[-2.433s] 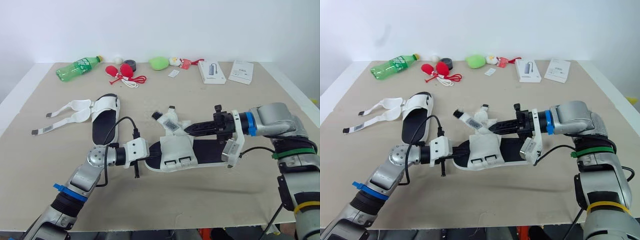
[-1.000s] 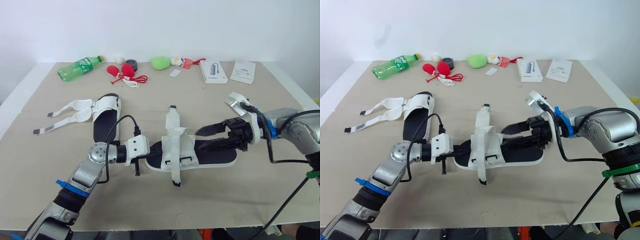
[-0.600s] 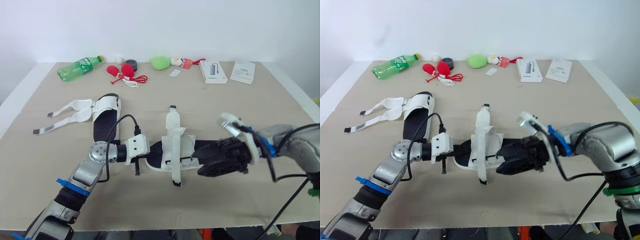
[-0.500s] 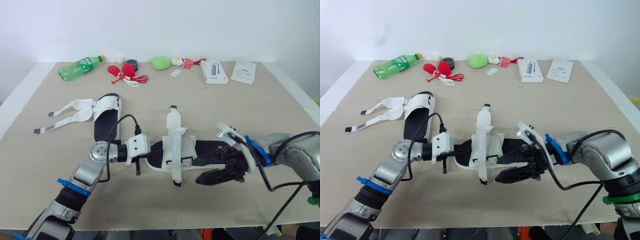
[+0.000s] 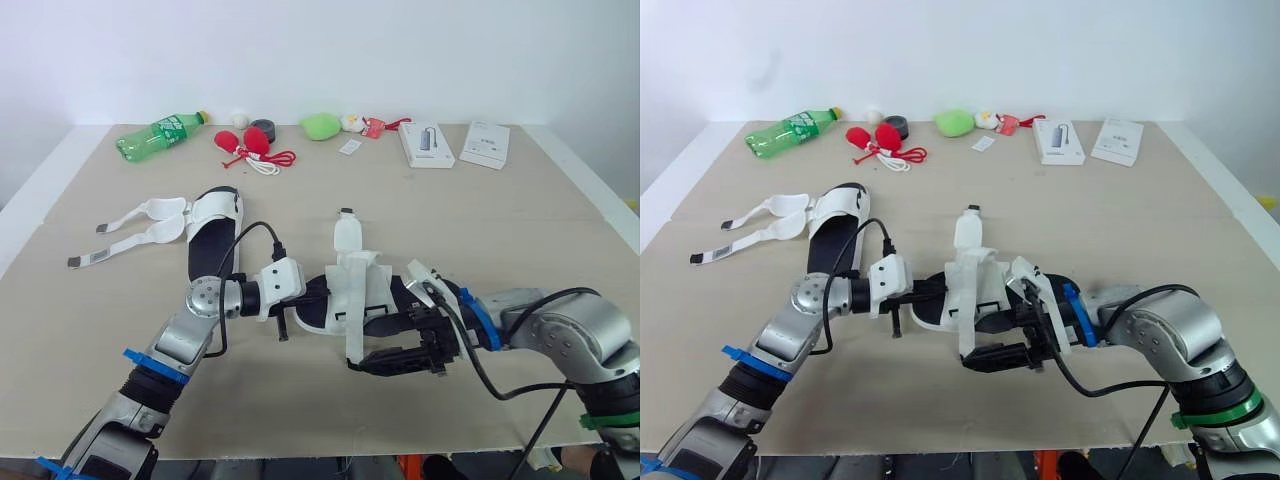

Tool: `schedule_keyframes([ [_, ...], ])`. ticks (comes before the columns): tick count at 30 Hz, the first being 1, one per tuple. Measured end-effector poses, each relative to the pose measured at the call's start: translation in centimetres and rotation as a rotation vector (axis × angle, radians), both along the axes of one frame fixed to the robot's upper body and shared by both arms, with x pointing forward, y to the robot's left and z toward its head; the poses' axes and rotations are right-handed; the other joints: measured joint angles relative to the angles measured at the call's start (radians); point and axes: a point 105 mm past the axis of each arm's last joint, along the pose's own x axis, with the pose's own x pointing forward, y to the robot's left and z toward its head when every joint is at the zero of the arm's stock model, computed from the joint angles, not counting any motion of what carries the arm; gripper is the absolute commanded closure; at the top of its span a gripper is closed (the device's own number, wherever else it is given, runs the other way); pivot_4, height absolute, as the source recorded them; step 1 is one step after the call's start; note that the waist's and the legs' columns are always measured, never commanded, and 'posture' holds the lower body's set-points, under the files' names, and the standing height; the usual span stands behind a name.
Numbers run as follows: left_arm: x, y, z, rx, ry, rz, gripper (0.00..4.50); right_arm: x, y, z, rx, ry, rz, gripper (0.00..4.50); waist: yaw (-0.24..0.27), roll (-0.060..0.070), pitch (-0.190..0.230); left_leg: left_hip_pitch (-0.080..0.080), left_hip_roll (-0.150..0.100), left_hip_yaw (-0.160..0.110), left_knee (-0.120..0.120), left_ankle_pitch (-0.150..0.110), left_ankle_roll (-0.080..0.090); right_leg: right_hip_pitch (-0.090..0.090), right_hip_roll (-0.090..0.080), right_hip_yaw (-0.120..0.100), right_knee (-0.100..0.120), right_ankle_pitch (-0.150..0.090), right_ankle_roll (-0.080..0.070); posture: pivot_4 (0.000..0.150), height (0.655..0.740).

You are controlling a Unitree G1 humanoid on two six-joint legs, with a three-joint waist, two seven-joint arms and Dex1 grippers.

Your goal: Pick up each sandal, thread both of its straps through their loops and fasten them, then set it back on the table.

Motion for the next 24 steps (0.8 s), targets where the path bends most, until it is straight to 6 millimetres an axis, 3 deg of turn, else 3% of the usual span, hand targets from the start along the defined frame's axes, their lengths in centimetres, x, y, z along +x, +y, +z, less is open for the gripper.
schedule_keyframes([
  [8,1.3,0.5,0.3,0.008,-0.032,0.045,4.5,0.9,0.9,-1.0,0.005,0.003,-0.02,0.03,-0.001,0.0,0.0,-0.001,0.0,0.0,0.0,0.0,0.0,-0.001,0.0,0.0,0.0,0.0,0.0,0.15,0.74],
  [13,1.5,0.7,0.3,0.005,-0.043,0.055,4.5,1.1,1.0,-1.3,-0.002,0.025,-0.041,1.53,-0.001,0.0,0.0,-0.001,0.0,0.0,0.0,0.0,0.0,-0.001,0.0,0.0,0.0,0.0,0.0,0.15,0.74],
  [14,1.5,0.7,0.3,0.004,-0.044,0.055,4.5,1.1,1.0,-1.4,-0.005,0.031,-0.042,2.09,-0.001,0.0,0.0,-0.001,0.0,0.0,0.0,0.0,0.0,-0.001,0.0,0.0,0.0,0.0,0.0,0.15,0.74],
  [17,1.4,0.7,0.2,0.002,-0.039,0.055,4.5,1.2,0.9,-1.7,-0.02,0.055,-0.066,3.0,-0.001,-0.001,0.0,-0.002,0.0,0.0,0.0,0.0,0.0,-0.001,0.0,0.0,0.0,0.0,0.0,0.15,0.74],
  [18,1.4,0.7,0.1,0.001,-0.037,0.055,4.5,1.2,1.0,-1.9,-0.021,0.063,-0.071,3.04,-0.001,-0.001,0.0,-0.002,0.0,0.0,0.0,0.0,0.0,-0.001,0.0,0.0,0.0,0.0,0.0,0.15,0.74],
  [21,1.0,0.7,-0.1,-0.003,-0.035,0.052,4.5,1.0,0.9,-2.5,-0.05,0.118,-0.096,4.28,-0.001,-0.001,0.0,-0.002,0.0,0.0,0.0,0.0,0.0,-0.001,0.0,0.0,0.0,0.0,0.0,0.15,0.74],
  [24,1.0,0.6,0.0,-0.003,-0.037,0.05,4.5,0.8,0.8,-2.5,-0.052,0.148,-0.099,4.41,-0.001,-0.001,0.0,-0.002,0.0,-0.001,0.0,0.0,0.0,-0.001,0.0,0.0,0.0,0.0,0.0,0.15,0.74],
])
